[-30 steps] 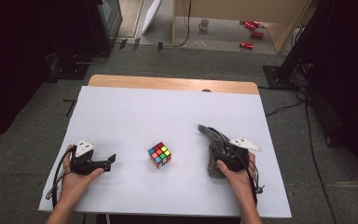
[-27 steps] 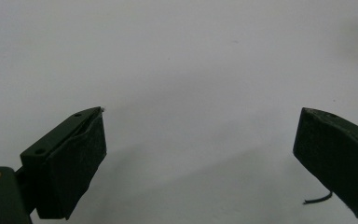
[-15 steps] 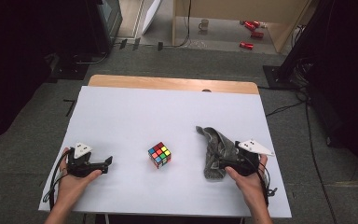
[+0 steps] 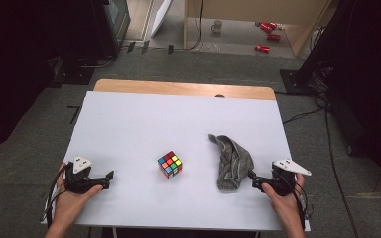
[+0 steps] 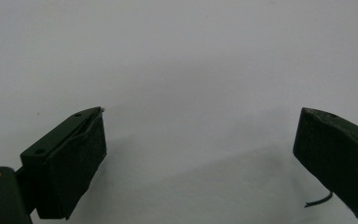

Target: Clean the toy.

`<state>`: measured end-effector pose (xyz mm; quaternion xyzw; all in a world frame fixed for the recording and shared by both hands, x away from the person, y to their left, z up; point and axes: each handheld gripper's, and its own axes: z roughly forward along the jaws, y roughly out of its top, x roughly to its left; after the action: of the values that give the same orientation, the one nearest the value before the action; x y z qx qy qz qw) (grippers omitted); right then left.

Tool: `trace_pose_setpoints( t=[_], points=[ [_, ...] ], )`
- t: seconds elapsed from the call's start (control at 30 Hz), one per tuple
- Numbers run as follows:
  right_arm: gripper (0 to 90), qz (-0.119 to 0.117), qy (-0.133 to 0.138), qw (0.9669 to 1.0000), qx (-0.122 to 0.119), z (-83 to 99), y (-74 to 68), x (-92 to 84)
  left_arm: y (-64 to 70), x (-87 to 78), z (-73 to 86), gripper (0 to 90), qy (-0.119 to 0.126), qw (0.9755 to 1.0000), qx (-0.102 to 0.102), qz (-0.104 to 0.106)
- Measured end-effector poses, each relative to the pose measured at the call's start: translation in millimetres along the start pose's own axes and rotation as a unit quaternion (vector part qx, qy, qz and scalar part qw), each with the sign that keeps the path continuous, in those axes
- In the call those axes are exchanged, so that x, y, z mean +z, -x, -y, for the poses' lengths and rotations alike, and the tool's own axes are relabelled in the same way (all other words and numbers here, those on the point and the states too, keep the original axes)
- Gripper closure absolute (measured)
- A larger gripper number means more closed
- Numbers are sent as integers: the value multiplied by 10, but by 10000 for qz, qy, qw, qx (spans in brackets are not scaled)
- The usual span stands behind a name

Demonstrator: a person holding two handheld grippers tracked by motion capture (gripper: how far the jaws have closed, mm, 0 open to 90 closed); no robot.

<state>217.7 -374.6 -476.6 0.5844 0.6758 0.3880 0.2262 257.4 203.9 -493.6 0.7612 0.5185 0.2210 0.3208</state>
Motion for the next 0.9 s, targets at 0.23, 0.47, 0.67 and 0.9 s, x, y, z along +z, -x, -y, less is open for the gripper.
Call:
trace_pose_setpoints(
  t=[0.23, 0.47, 0.67, 0.9],
  points=[
    [18, 316, -329, 9989, -55, 121, 121, 7, 14, 46, -2, 27, -226, 9997, 130, -38],
    [22, 761, -693, 9945, -204, 203, 130, 127, 13, 50, 5, 26, -212, 9997, 127, -37],
    [23, 768, -659, 9947, -195, 222, 128, 128, 13, 50, 7, 26, -210, 9997, 121, -39],
    [23, 768, -632, 9948, -204, 227, 128, 128, 14, 50, 6, 27, -213, 9997, 124, -38]
  ],
)
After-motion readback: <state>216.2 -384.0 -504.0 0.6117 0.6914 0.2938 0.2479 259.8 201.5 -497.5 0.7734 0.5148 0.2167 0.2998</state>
